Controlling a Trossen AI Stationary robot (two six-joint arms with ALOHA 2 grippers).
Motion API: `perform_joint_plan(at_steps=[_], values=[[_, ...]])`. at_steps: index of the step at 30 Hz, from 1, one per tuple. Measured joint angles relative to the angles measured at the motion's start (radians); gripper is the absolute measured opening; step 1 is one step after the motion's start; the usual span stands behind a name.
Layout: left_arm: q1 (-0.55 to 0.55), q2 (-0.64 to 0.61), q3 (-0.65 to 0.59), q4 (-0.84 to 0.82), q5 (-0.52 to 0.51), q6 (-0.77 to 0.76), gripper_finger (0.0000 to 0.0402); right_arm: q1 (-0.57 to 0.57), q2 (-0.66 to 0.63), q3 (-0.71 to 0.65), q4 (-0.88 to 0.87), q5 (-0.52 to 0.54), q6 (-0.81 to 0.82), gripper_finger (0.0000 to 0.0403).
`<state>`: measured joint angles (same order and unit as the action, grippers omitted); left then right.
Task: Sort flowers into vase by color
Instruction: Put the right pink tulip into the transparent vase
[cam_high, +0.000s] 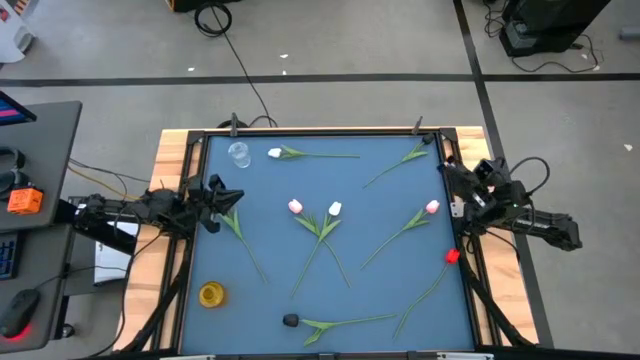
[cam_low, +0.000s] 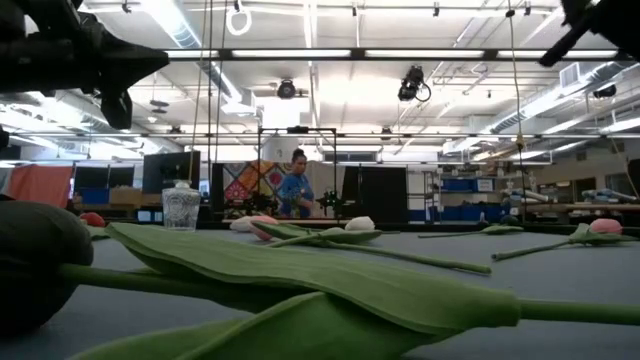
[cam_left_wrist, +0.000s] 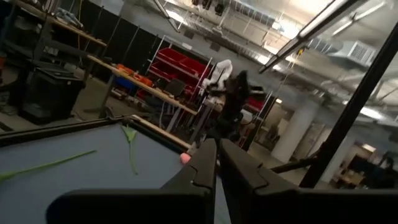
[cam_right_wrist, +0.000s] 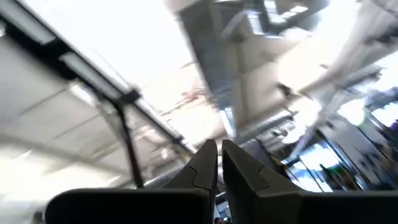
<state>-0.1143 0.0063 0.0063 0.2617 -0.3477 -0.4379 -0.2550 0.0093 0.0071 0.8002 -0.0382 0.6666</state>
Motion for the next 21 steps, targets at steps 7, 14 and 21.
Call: perform_joint_plan(at_steps=[7, 14, 21], values=[[0.0, 0.0, 0.0, 0.033, 0.0, -0.074, 0.0027, -0.001, 0.0, 0.0, -0.017, 0.135, 0.022, 0.0034], [0.0, 0.004, 0.0, 0.002, -0.095, -0.077, 0.0028, -0.002, 0.019, 0.0, -0.298, 0.322, 0.196, 0.0034], [0.0, 0.112, 0.032, -0.057, -0.13, -0.115, 0.0062, 0.012, 0.123, 0.018, -0.525, 0.28, 0.437, 0.0034]])
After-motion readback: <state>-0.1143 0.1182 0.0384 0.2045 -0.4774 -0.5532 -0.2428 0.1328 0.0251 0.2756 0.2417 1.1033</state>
